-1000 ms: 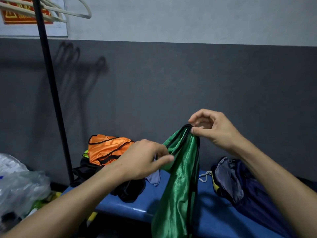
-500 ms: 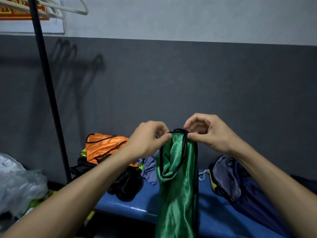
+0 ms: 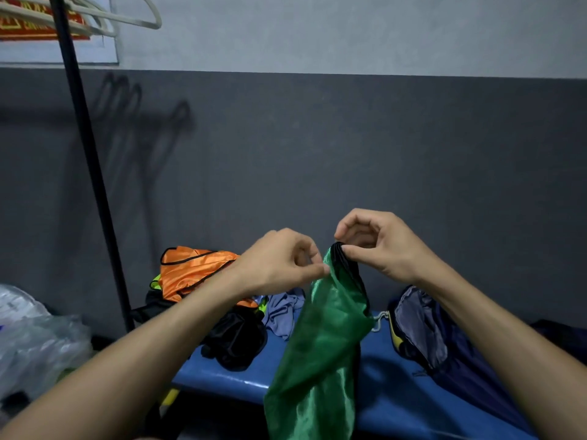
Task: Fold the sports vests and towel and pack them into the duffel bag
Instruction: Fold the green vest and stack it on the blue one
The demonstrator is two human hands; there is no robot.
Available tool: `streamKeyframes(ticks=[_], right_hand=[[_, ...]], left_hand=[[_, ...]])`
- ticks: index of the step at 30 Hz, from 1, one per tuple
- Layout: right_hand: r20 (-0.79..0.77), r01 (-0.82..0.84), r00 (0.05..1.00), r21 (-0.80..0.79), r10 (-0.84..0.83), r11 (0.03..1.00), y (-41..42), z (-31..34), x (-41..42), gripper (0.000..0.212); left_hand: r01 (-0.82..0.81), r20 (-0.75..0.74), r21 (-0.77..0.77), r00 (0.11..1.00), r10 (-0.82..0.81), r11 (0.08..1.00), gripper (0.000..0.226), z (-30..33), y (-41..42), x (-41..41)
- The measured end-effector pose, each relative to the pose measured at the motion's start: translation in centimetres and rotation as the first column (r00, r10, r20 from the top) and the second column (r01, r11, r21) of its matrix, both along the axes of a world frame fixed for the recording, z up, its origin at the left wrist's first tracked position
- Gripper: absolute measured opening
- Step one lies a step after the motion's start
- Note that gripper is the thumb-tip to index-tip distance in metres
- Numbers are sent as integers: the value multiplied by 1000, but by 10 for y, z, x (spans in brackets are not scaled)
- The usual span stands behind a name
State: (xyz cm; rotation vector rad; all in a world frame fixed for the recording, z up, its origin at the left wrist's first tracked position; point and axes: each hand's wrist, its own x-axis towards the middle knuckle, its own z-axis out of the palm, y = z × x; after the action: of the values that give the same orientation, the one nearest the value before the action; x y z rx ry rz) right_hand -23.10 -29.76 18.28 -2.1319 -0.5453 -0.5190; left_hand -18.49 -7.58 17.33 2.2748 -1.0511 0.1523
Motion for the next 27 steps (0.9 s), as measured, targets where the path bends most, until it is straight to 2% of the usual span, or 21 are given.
streamKeyframes(ticks=[2, 5, 9, 12, 15, 18, 21, 23, 25, 27], right_hand=[[-4, -2, 1000, -7, 2, 1000, 2, 1, -2, 19], [9, 3, 1000, -36, -3, 999, 6, 3, -4, 17], [23, 6, 1000, -60, -4, 998, 8, 6, -5, 16], [28, 6, 1000, -32, -5, 999, 5, 6, -5, 18], [30, -3, 1000, 2, 3, 1000, 2, 5, -4, 17], [27, 6, 1000, 31, -7, 999, -2, 4, -4, 15], [34, 16, 999, 40, -17, 999, -4, 2, -4, 13], [41, 21, 999, 33, -22, 999, -3, 0, -2, 13], [42, 25, 999, 17, -26, 1000, -1, -2, 0, 15], [48, 25, 999, 1, -25, 1000, 1, -2, 0, 16]], left_hand=[[-89, 117, 9, 989, 87, 996, 25, -4, -3, -2], [-149, 194, -108, 966, 168, 983, 28, -4, -7, -7], [-158, 218, -66, 961, 169, 985, 19, -2, -12, -7], [-116, 110, -94, 986, 127, 989, 9, -2, -11, -4], [7, -216, -256, 974, -65, 967, 5, -9, -8, 6], [65, -433, -481, 850, -301, 874, 10, -20, -2, 15], [50, -504, -686, 687, -524, 726, 12, -26, 0, 13], [73, -495, -660, 706, -506, 747, 16, -29, 0, 5], [72, -472, -556, 793, -385, 828, 22, -32, -1, -1], [16, -375, -448, 905, -203, 894, 27, -35, -1, -2]])
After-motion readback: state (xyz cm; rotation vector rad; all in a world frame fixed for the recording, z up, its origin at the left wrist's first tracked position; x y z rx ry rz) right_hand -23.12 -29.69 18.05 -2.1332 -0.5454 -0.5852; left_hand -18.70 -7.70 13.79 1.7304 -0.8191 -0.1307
